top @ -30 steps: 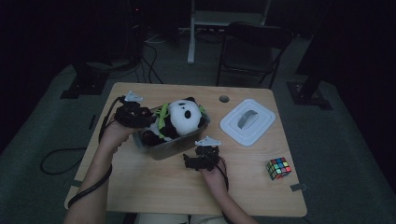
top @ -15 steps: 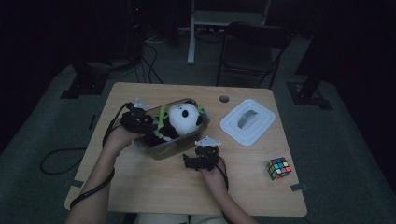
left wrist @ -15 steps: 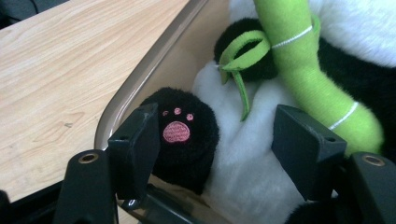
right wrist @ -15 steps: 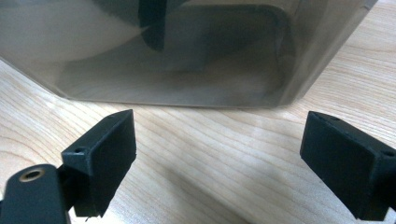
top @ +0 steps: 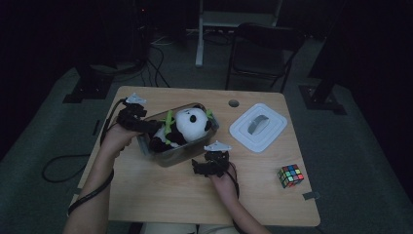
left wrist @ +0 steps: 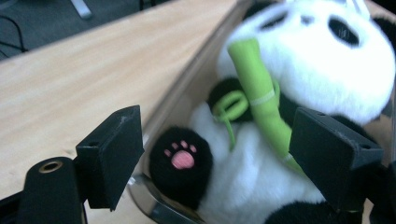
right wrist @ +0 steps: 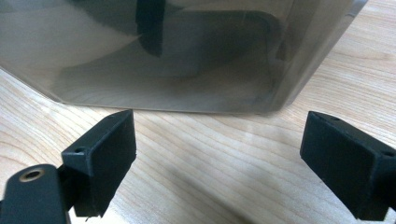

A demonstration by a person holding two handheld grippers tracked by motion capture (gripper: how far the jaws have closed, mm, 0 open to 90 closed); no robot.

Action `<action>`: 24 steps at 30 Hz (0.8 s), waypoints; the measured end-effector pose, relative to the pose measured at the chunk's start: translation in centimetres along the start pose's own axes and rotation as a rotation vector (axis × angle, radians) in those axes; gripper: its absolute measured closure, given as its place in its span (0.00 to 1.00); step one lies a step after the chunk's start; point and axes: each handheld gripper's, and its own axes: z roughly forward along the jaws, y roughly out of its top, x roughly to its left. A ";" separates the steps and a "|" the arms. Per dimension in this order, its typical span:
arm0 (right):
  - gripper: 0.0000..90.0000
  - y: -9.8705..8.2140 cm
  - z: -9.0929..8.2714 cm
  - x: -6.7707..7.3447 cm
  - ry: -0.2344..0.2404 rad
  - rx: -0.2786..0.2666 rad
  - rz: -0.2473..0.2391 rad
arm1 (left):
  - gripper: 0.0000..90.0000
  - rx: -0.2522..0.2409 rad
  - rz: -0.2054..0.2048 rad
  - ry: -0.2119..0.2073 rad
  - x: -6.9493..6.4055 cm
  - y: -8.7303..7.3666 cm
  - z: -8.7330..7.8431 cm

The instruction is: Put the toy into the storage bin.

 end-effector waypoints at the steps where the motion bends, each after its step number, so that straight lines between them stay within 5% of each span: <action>1: 0.12 0.0 0.0 0.0 0.001 -0.001 0.001 | 0.15 -0.002 0.002 0.014 0.3 0.2 -0.2; 4: 0.12 0.0 0.0 -0.1 0.000 -0.004 0.003 | 0.11 -0.028 0.011 0.052 1.2 0.6 -0.6; 6: 0.12 0.0 0.0 -0.1 -0.001 -0.002 0.004 | 0.00 -0.039 -0.023 0.069 2.3 0.8 -0.6; 15: 0.12 -0.4 0.2 -0.3 0.006 0.014 0.010 | 0.01 -0.167 -0.055 0.178 7.2 -0.7 1.0; 24: 0.12 -0.5 0.5 -0.3 0.011 0.025 0.005 | 0.01 -0.049 -0.148 0.250 10.7 -3.7 6.4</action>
